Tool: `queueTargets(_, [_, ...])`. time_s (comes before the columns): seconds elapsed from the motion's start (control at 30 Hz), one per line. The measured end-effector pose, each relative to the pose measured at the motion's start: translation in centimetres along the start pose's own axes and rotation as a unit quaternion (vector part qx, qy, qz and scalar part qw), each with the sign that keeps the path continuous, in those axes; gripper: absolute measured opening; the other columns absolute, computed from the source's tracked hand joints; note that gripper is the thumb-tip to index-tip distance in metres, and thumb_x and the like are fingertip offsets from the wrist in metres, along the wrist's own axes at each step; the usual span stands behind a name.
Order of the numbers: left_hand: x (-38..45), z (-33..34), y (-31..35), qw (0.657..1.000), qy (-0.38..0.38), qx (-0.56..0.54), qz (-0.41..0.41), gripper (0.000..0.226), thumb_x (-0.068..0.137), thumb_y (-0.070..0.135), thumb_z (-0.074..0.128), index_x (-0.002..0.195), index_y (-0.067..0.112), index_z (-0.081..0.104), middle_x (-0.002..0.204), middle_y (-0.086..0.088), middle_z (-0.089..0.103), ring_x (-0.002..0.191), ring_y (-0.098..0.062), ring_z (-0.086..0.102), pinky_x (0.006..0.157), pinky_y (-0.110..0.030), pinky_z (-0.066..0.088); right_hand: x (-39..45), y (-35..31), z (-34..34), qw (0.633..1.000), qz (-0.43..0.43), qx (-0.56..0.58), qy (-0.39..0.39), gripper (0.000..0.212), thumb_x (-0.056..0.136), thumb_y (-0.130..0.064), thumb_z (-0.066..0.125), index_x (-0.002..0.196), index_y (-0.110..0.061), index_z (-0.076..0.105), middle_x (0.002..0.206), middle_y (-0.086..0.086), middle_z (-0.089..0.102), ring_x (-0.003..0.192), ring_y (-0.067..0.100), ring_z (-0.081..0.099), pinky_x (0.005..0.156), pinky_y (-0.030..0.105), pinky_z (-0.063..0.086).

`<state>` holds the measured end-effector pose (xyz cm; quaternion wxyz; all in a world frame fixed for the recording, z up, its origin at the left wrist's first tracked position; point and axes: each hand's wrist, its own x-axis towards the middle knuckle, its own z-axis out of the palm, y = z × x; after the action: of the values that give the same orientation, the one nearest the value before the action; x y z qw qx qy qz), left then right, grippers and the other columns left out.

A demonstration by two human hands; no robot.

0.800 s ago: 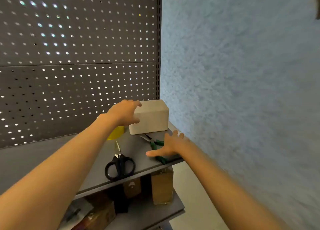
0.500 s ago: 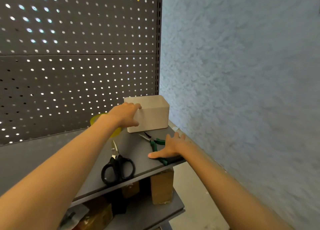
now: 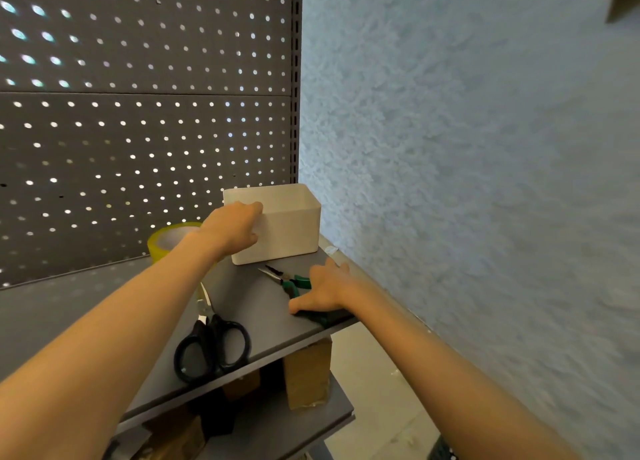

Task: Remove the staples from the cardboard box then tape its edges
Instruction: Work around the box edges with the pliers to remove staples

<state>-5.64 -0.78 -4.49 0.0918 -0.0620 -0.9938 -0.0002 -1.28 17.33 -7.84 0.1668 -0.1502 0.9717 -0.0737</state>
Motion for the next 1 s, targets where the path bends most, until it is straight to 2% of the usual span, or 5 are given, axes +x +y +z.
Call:
queueTargets(0.17, [-0.1,-0.2,-0.1,0.999,0.019,-0.047,-0.002,0.033,0.084,0.013,0.057,0.116,0.008,0.049,0.104,-0.015,0.058,0.09,-0.031,0.053,0.067,-0.033,0.038,-0.7,0.3,0.4,0.998,-0.022,-0.018,0.047,0.057,0.085,-0.047,0.055,0.119,-0.002,0.045,0.137,0.021,0.031,0.118,0.04,0.039,0.09,0.043,0.042])
queueTargets(0.33, [-0.6,-1.3,0.3,0.996,0.063,-0.057,-0.002,0.033,0.082,0.011,0.059,0.114,0.008,0.052,0.1,-0.016,0.059,0.086,-0.033,0.052,0.064,-0.033,0.038,-1.7,0.8,0.5,0.994,-0.047,-0.008,0.102,0.052,0.089,-0.044,0.05,0.12,-0.003,0.043,0.129,0.021,0.037,0.097,0.032,0.047,0.075,0.037,0.039])
queueTargets(0.4, [-1.0,-2.0,0.4,0.994,0.091,-0.067,-0.007,0.033,0.08,0.01,0.06,0.112,0.008,0.054,0.098,-0.018,0.06,0.085,-0.035,0.054,0.064,-0.033,0.038,-2.4,1.0,0.3,0.989,-0.068,-0.012,0.133,0.05,0.09,-0.043,0.048,0.119,-0.003,0.043,0.122,0.02,0.041,0.084,0.025,0.04,0.069,0.034,0.033])
queueTargets(0.57, [-2.4,-4.3,1.0,0.986,0.137,-0.091,-0.021,0.033,0.078,0.007,0.06,0.111,0.008,0.056,0.099,-0.02,0.06,0.086,-0.04,0.055,0.065,-0.035,0.042,-4.2,1.0,-0.2,0.976,-0.11,0.002,0.188,0.04,0.089,-0.037,0.05,0.115,-0.006,0.044,0.101,0.012,0.042,0.082,0.021,0.038,0.06,0.028,0.029])
queueTargets(1.0, [-11.0,-9.9,1.4,0.976,0.198,-0.065,-0.065,0.03,0.075,0.006,0.064,0.104,0.005,0.059,0.092,-0.021,0.06,0.076,-0.031,0.047,0.064,-0.035,0.039,-9.4,-0.1,0.4,0.953,-0.127,-0.041,0.272,0.047,0.092,-0.039,0.048,0.124,-0.006,0.039,0.125,0.016,0.045,0.11,0.03,0.044,0.089,0.038,0.036])
